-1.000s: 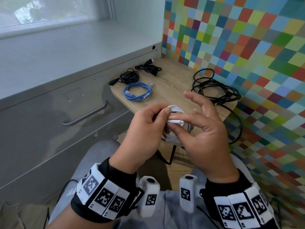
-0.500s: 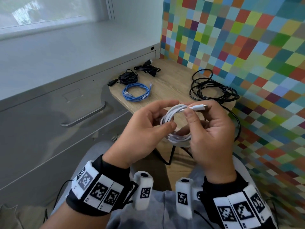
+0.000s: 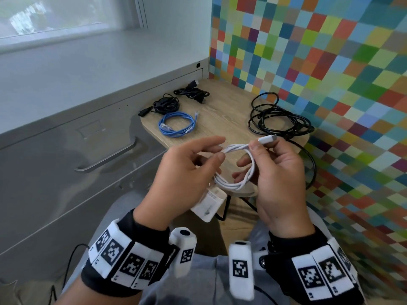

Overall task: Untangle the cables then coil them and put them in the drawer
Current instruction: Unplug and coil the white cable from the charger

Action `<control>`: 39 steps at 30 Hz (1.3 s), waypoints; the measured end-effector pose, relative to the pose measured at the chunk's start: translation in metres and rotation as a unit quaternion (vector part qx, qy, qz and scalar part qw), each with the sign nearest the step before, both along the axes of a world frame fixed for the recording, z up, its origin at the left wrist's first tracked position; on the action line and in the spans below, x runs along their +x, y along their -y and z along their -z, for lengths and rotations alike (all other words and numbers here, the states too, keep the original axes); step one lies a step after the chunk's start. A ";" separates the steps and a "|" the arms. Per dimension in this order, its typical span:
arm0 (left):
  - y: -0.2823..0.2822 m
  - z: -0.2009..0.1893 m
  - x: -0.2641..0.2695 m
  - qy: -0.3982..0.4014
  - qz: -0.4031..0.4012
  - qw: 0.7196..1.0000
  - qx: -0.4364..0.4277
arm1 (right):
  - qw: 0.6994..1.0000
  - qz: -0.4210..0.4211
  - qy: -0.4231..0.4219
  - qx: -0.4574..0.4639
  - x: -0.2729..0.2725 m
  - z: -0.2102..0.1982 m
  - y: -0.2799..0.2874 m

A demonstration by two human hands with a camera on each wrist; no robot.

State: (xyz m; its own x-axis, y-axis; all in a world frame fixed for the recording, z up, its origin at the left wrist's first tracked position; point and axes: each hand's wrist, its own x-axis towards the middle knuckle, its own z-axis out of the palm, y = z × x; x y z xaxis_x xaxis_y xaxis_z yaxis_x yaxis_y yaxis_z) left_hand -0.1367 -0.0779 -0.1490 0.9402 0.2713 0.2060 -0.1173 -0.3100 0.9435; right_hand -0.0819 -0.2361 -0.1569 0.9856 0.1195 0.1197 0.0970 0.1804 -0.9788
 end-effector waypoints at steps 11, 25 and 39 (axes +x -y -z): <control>-0.030 -0.004 0.045 -0.045 -0.060 0.993 0.090 | 0.998 -0.018 -0.048 -0.044 0.018 0.025 -0.004; -0.053 -0.056 0.226 -0.187 -0.015 0.951 0.244 | 0.994 -0.055 -0.015 -0.092 0.017 0.029 -0.002; 0.005 -0.056 0.278 -0.213 0.032 0.853 0.475 | 0.994 -0.095 -0.039 -0.047 0.023 0.034 0.004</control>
State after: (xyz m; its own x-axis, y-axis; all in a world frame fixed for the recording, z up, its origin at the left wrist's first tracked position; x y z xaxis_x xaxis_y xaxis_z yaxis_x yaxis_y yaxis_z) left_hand 0.1412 -0.0833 -0.0928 0.9912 0.1180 -0.0595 0.1287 -0.9646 0.2304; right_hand -0.0587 -0.2397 -0.1906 0.9501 0.3110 0.0239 -0.0062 0.0952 -0.9954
